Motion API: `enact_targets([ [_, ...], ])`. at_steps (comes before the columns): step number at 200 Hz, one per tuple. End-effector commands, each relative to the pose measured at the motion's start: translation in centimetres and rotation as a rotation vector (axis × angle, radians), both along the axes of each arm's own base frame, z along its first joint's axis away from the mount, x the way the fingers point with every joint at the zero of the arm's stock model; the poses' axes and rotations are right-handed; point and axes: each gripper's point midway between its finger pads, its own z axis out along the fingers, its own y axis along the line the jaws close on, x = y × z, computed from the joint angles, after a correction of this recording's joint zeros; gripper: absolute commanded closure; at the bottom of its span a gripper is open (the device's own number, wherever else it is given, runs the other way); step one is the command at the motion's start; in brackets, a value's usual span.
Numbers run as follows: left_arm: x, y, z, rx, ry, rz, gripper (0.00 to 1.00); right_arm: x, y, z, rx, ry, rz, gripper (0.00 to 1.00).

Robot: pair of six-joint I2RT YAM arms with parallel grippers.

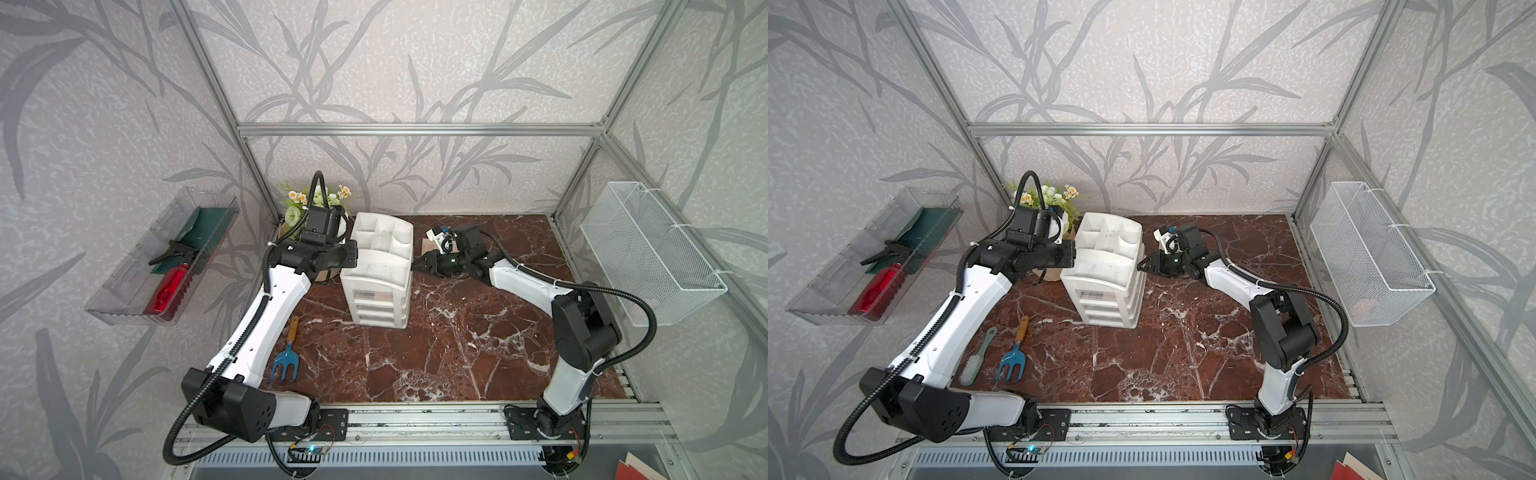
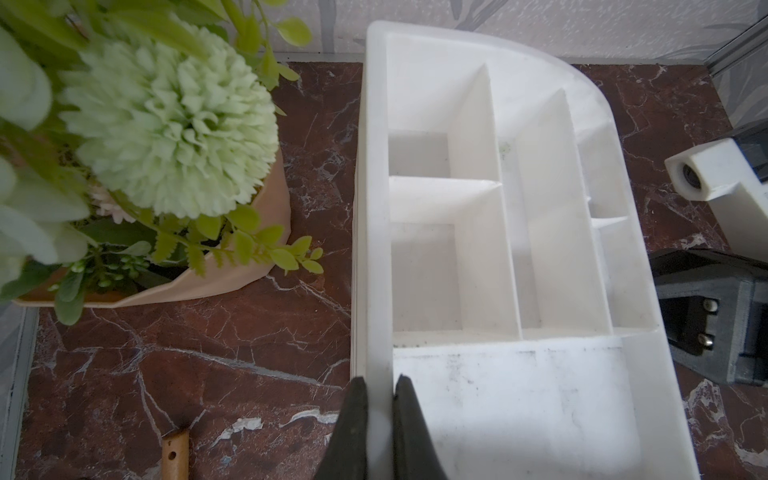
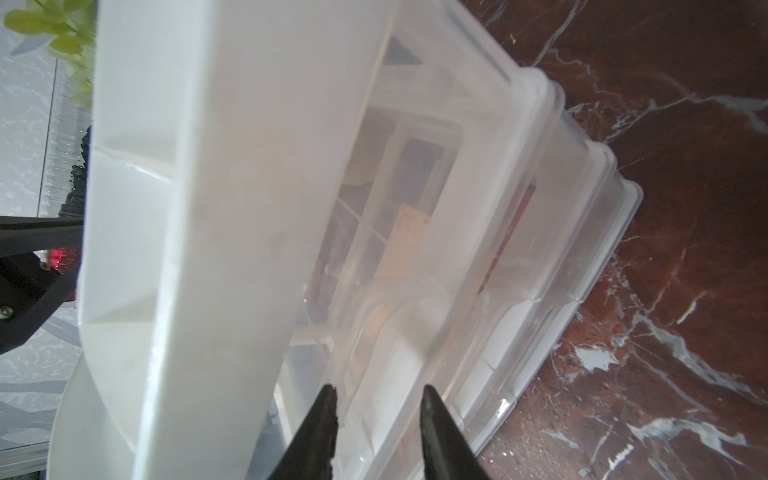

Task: Take the postcards out of the drawer
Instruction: Close the drawer in the storage box.

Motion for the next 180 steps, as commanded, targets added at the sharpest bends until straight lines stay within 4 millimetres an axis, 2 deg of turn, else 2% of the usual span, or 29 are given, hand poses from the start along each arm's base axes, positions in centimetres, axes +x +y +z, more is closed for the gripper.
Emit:
enact_targets([
  [1, -0.2, 0.1, -2.0, 0.019, 0.058, 0.008, 0.98, -0.1, 1.0, 1.0, 0.042, -0.033, 0.026, 0.65],
  [86, -0.1, 0.5, -2.2, 0.032, 0.064, 0.03, 1.0, -0.2, -1.4, -0.4, 0.044, -0.012, -0.036, 0.65],
  [180, -0.5, 0.6, -2.1, 0.037, 0.057, 0.028, 1.0, -0.8, -1.5, -2.3, 0.064, 0.028, -0.047, 0.65],
])
